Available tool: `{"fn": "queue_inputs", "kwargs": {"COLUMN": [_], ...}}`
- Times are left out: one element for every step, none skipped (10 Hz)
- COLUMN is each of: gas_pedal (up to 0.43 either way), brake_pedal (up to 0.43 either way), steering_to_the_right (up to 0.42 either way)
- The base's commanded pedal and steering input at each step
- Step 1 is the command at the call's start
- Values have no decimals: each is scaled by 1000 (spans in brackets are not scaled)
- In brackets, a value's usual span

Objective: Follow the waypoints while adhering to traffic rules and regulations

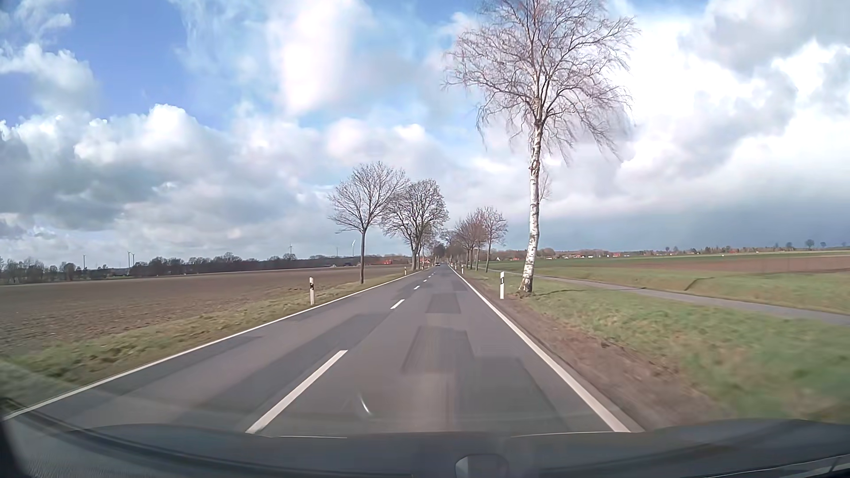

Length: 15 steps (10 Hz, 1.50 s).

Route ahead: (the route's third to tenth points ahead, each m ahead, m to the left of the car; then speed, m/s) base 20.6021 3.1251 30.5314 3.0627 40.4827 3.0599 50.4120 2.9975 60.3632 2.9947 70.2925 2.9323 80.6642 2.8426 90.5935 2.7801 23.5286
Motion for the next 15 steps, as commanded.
{"fn": "queue_inputs", "kwargs": {"gas_pedal": [240, 240, 240, 240, 228, 228, 228, 228, 248, 268, 280, 280, 280, 280, 280], "brake_pedal": [0, 0, 0, 0, 0, 0, 0, 0, 0, 0, 0, 0, 0, 0, 0], "steering_to_the_right": [-1, -1, -1, -2, -2, -3, -4, -4, -4, -4, -4, -4, -4, -3, -2]}}
